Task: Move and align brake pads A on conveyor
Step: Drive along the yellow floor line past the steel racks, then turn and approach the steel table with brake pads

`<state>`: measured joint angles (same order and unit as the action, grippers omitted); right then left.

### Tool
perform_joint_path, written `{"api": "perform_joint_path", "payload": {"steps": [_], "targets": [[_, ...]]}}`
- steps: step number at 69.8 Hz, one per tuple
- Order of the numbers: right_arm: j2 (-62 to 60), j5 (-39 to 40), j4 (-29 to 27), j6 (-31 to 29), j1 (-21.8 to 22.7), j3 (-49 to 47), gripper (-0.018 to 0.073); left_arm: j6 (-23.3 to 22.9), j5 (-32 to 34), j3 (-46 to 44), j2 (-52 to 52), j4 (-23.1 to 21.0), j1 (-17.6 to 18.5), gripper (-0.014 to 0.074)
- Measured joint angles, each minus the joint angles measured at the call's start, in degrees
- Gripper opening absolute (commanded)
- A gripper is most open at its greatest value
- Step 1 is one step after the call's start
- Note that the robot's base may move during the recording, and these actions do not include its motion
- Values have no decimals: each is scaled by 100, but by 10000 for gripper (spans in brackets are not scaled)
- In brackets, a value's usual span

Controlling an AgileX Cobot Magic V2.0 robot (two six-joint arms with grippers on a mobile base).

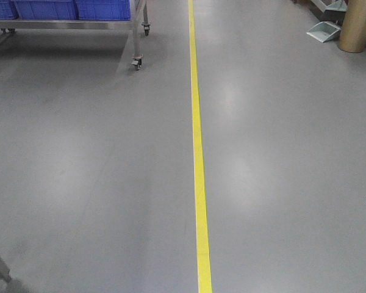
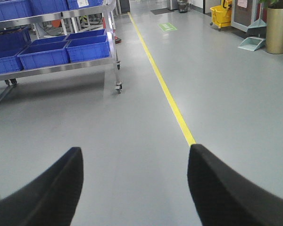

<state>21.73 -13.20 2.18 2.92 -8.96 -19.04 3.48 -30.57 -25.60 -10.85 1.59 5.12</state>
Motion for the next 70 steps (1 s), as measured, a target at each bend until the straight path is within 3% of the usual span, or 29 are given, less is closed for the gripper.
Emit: {"api": "perform_joint_path", "payload": {"steps": [70], "targets": [[0, 0, 0, 0, 0, 0, 494, 0, 0, 0, 0, 0, 0, 470]]}}
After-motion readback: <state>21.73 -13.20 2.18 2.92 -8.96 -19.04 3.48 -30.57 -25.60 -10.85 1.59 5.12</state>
